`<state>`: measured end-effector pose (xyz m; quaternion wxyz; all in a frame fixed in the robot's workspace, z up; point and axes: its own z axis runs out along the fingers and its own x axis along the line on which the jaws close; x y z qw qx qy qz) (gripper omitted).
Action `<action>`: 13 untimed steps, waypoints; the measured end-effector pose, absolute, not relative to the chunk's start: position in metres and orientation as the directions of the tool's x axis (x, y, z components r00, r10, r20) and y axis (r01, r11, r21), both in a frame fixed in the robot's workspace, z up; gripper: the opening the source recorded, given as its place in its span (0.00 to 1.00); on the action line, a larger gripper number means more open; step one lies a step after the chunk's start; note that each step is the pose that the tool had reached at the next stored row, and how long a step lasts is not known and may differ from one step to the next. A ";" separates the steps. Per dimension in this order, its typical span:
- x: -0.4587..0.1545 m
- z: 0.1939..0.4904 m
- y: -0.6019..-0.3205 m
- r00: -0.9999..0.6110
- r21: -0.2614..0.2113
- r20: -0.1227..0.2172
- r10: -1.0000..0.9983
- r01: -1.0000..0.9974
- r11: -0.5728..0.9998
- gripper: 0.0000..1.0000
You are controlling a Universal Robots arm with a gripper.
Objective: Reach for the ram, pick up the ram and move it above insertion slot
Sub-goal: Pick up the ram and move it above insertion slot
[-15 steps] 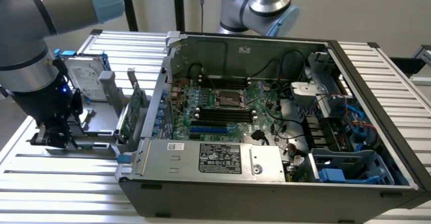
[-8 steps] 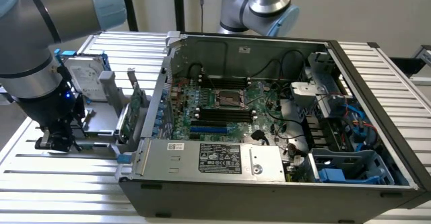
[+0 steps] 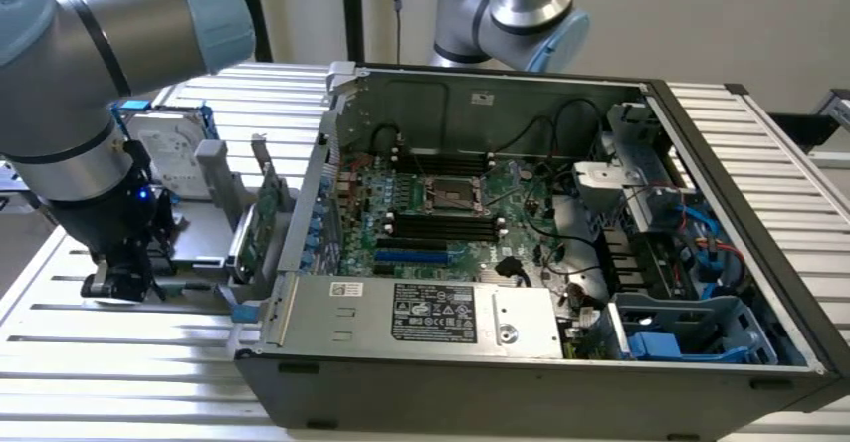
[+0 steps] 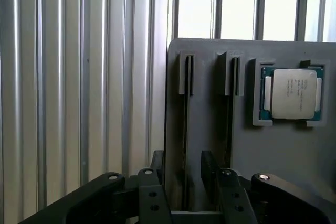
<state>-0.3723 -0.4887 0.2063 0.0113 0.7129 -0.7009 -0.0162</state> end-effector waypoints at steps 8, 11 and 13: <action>-0.373 0.201 -0.483 0.017 0.039 -0.008 -1.000 -0.999 -0.017 0.42; -0.373 0.199 -0.483 0.017 0.039 -0.008 -1.000 -0.999 -0.017 0.42; -0.373 0.199 -0.483 0.017 0.039 -0.008 -1.000 -0.999 -0.017 0.42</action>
